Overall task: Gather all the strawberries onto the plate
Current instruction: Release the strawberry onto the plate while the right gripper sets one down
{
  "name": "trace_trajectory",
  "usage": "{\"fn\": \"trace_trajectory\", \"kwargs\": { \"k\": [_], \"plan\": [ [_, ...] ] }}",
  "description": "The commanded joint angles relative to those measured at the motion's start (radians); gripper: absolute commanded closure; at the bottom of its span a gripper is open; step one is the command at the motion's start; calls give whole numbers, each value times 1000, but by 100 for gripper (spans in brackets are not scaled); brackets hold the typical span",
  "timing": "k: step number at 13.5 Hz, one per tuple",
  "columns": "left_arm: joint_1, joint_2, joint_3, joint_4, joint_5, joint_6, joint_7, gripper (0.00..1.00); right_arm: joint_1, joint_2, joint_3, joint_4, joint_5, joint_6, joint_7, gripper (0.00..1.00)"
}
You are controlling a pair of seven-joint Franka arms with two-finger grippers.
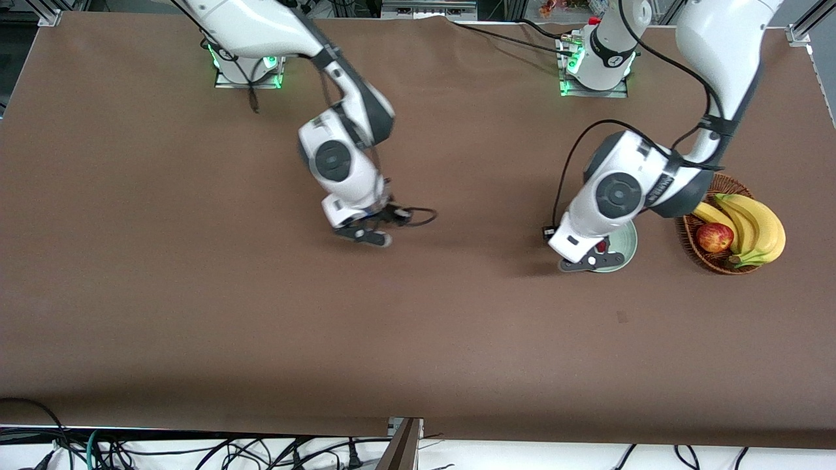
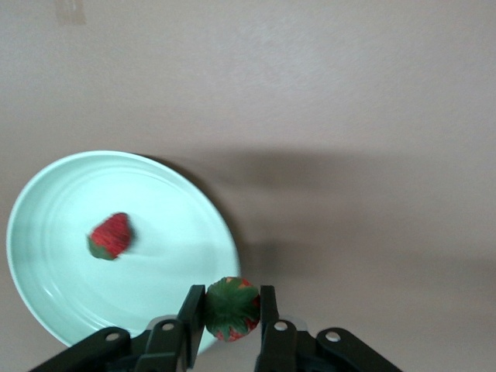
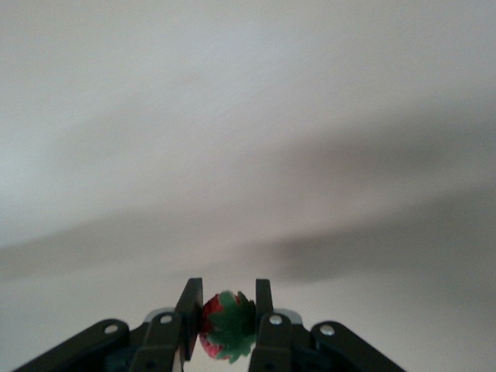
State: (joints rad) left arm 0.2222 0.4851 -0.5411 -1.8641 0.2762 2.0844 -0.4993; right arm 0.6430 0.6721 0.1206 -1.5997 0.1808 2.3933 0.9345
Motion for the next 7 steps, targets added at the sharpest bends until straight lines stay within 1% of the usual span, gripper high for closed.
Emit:
{"fn": "trace_trajectory", "kwargs": {
  "k": [1, 2, 4, 6, 7],
  "plan": [
    [107, 0, -22, -21, -49, -12, 279, 80, 79, 154, -15, 222, -3, 30, 67, 98],
    [136, 13, -20, -23, -70, -10, 348, 79, 102, 196, -15, 269, -10, 73, 66, 98],
    [170, 45, -20, -30, -78, -3, 428, 77, 145, 265, -16, 322, -15, 154, 66, 98],
    [184, 82, -20, -44, -78, 15, 438, 76, 181, 316, -21, 334, -17, 246, 66, 97],
    [184, 84, -20, -56, -78, 35, 438, 75, 190, 329, -22, 334, -17, 268, 64, 95]
  ]
}}
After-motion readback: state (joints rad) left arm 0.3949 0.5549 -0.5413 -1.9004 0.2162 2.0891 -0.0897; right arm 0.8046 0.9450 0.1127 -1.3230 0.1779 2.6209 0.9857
